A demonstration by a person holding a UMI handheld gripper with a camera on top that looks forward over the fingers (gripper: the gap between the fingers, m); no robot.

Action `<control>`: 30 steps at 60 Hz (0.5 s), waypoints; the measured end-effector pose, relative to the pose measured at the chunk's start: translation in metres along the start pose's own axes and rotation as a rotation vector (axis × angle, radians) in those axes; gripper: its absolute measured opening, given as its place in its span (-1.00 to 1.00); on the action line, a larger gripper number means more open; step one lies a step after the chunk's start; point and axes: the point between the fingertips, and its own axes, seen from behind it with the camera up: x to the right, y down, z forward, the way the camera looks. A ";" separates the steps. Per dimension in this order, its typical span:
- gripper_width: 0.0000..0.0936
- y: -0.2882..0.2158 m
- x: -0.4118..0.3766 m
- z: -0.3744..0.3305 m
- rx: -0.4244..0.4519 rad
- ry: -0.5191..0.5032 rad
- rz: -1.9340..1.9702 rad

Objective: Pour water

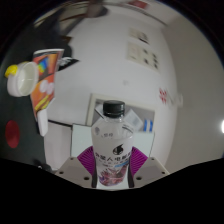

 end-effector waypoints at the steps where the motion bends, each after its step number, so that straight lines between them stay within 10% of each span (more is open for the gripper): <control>1: -0.15 -0.011 -0.006 0.001 0.018 -0.009 -0.045; 14: -0.15 -0.079 -0.113 0.011 0.197 -0.122 -0.482; 30: -0.14 -0.092 -0.136 0.010 0.206 -0.186 -0.518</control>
